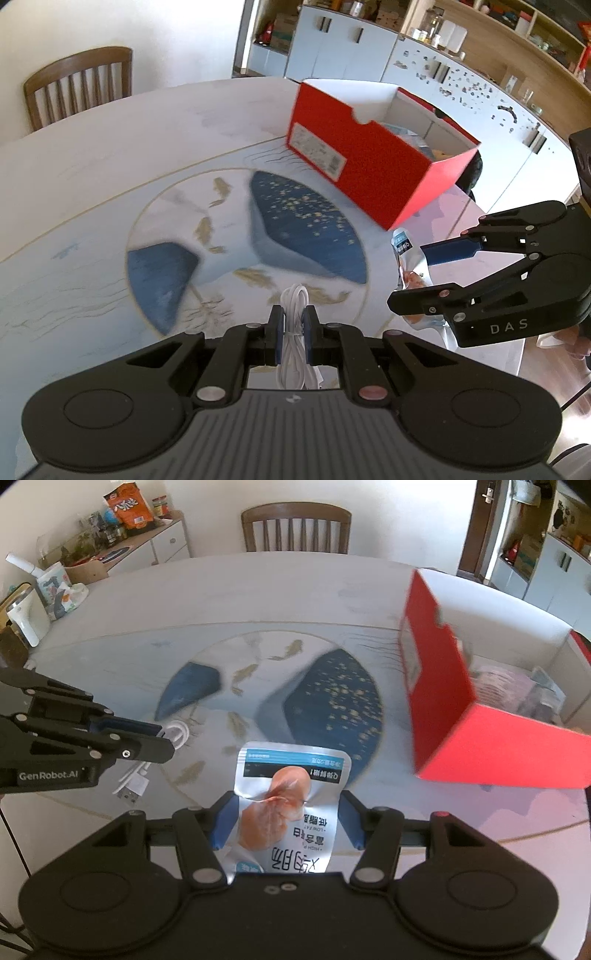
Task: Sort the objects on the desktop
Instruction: 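Carry the white cable and snack bag over the red box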
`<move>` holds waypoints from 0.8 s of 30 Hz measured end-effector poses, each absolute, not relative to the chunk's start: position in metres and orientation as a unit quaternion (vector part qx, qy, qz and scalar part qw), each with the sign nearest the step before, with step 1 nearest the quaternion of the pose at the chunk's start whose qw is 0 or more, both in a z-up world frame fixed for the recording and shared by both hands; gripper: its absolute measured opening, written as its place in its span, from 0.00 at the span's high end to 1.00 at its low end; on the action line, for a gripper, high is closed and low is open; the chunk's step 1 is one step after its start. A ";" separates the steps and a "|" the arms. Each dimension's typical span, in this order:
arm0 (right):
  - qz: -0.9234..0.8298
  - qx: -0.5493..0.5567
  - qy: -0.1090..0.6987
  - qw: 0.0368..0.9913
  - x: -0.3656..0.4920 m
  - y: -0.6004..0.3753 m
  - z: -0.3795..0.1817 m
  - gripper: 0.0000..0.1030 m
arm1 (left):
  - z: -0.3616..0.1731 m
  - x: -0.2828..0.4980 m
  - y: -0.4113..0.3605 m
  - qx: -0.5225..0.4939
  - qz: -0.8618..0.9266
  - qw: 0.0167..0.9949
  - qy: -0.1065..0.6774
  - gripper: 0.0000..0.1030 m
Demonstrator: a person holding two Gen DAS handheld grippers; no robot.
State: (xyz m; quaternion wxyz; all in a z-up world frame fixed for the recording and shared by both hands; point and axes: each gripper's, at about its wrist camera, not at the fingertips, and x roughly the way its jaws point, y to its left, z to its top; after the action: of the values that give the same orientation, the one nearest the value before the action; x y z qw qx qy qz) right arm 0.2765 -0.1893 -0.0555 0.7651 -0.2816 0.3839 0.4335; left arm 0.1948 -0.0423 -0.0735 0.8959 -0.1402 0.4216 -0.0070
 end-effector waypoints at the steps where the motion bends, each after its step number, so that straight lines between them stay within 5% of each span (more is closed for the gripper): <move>1: 0.432 -0.282 0.384 0.766 0.278 -0.193 -0.055 0.44 | -0.072 0.197 -0.046 -0.140 -0.009 0.896 0.421 0.90; 24: 0.404 -0.259 0.374 0.793 0.360 -0.291 -0.005 0.44 | -0.028 0.275 -0.136 -0.125 -0.060 0.909 0.394 0.91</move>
State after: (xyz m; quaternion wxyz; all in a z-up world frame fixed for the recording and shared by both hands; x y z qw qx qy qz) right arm 0.3603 -0.2905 -0.0048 0.7932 -0.2595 0.3740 0.4045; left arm 0.2750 -0.1356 -0.0276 0.9088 -0.1253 0.3936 -0.0595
